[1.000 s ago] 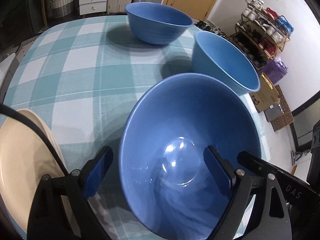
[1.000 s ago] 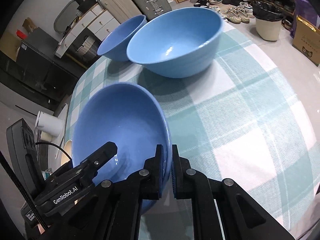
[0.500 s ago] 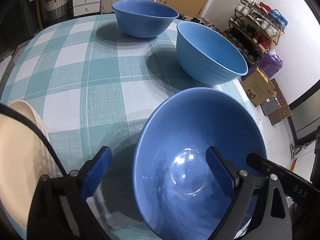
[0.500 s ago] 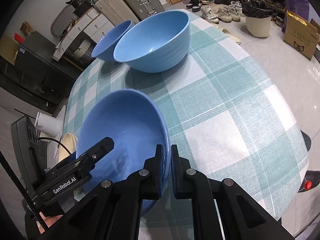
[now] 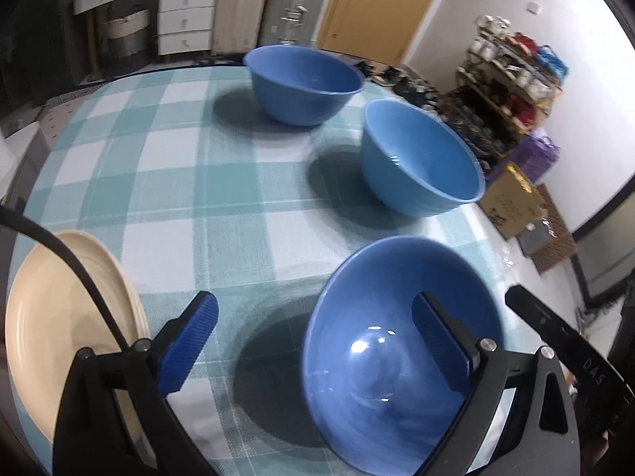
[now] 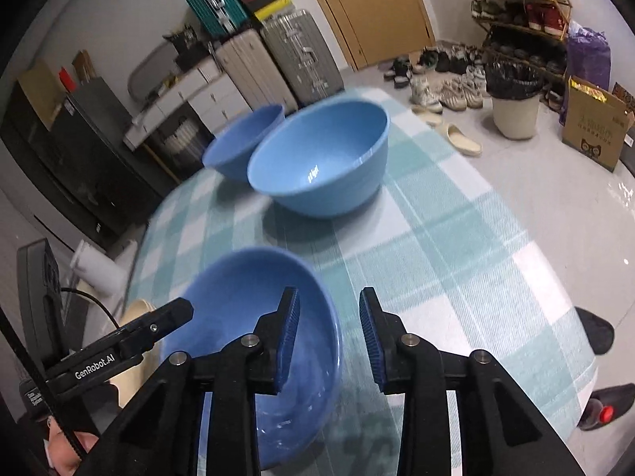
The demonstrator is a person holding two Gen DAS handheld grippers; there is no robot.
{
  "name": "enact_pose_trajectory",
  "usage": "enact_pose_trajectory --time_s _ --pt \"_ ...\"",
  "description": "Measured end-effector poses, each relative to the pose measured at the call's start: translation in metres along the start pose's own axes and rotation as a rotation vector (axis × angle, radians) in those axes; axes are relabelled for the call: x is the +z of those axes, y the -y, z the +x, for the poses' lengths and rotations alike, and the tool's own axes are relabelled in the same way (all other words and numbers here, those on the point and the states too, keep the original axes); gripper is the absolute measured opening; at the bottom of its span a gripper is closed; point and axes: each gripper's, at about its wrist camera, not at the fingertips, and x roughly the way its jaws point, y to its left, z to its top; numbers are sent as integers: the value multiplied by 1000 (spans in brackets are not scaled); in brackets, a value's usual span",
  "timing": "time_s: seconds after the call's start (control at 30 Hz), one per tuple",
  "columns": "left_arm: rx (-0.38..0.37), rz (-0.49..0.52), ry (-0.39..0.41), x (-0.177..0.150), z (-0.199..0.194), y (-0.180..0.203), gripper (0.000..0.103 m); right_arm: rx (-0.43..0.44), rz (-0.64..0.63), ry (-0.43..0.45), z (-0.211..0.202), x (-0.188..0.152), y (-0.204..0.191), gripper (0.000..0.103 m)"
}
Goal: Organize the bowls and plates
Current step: 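Lift the gripped blue bowl with the right tool toward the other blue bowls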
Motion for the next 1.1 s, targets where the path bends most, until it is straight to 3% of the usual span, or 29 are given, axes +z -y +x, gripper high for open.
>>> enact_pose_trajectory --time_s 0.13,0.4,0.47,0.53,0.7,0.8,1.1 --pt "-29 28 30 14 -19 6 99 24 -89 36 -18 14 -11 34" --pt "-18 54 165 54 -63 16 103 142 -120 181 -62 51 -23 35" --pt "-23 76 180 65 -67 21 103 143 -134 199 -68 59 -25 38" --pt "8 99 185 74 -65 26 103 152 -135 223 -72 68 -26 51" --pt "3 162 146 94 -49 41 103 157 -116 234 -75 92 -20 53" --pt "15 198 125 104 -31 50 103 143 -76 236 -66 107 -10 74" --pt "21 164 -30 132 42 49 103 62 -55 149 -9 153 13 74"
